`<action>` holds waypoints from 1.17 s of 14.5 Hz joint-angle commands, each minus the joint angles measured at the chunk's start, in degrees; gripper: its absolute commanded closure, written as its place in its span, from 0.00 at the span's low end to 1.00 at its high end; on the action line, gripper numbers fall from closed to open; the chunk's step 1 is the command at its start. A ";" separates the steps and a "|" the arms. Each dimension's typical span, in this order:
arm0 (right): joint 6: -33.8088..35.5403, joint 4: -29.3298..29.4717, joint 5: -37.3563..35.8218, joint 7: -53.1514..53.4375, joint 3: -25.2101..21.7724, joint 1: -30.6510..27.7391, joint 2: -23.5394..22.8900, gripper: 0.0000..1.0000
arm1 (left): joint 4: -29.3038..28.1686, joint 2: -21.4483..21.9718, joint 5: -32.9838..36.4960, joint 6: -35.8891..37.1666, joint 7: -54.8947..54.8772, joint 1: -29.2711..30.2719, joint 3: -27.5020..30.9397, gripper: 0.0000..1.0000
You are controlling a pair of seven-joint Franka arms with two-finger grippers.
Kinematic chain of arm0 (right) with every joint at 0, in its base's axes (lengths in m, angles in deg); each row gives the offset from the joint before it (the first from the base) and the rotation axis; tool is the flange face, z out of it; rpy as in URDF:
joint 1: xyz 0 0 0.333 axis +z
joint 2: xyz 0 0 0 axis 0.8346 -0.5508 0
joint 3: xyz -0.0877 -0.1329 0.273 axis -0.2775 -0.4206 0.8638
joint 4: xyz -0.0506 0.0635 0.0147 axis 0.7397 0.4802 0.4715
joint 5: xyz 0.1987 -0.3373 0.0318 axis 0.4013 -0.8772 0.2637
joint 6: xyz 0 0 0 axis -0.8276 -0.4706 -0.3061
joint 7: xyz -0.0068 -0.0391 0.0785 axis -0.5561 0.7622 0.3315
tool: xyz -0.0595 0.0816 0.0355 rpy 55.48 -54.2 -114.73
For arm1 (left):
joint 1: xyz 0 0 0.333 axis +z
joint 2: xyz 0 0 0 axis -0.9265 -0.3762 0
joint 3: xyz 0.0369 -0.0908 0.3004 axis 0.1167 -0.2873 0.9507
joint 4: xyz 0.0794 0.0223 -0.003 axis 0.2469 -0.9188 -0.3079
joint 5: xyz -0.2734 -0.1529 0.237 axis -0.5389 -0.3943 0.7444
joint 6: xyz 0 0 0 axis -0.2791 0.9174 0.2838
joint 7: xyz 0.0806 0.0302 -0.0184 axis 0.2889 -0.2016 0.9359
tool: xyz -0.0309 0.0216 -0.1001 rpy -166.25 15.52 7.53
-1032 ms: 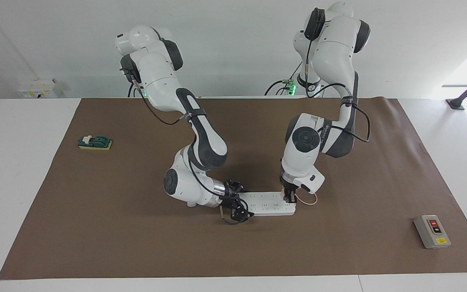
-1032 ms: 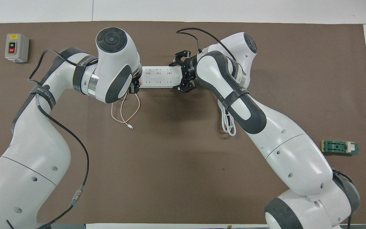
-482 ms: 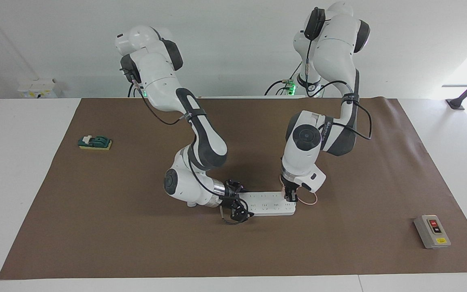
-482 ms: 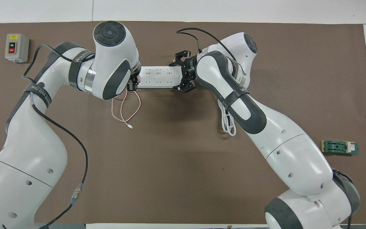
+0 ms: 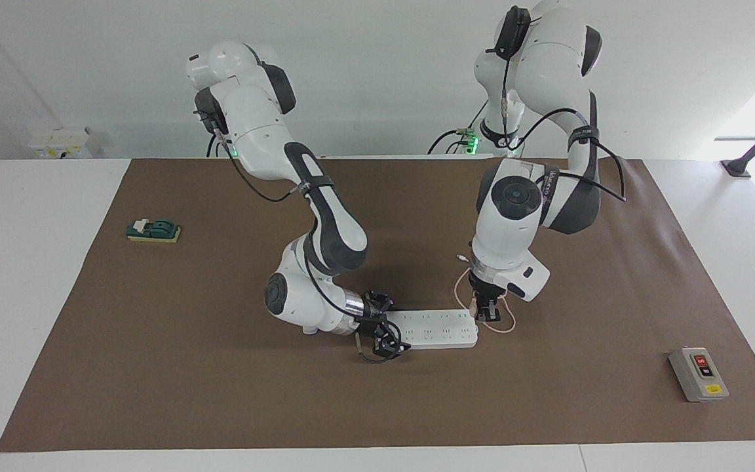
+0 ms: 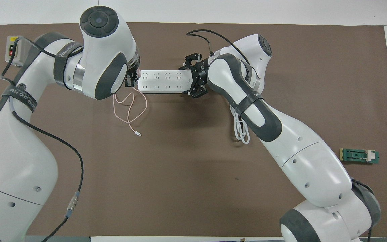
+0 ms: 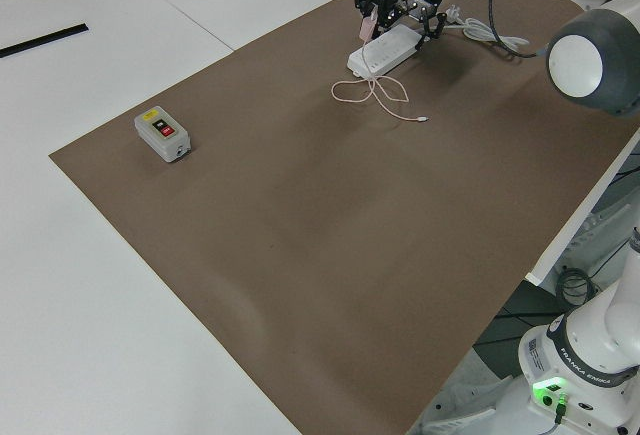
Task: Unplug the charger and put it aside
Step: 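Pull the pink charger away from the strip with the left gripper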
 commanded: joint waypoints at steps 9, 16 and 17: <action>-4.25 -1.28 0.29 -2.35 0.16 0.61 0.05 0.00 | -22.04 22.72 0.15 1.43 -42.27 9.18 -1.73 1.00; -3.64 -7.33 0.11 -1.12 -1.50 -0.53 6.72 0.00 | -36.65 30.84 -4.50 -3.31 -82.25 17.89 -4.20 1.00; -3.55 -8.57 0.11 -1.12 -1.77 -0.53 7.78 0.00 | -37.27 30.84 -6.60 -3.58 -87.01 18.24 -4.02 1.00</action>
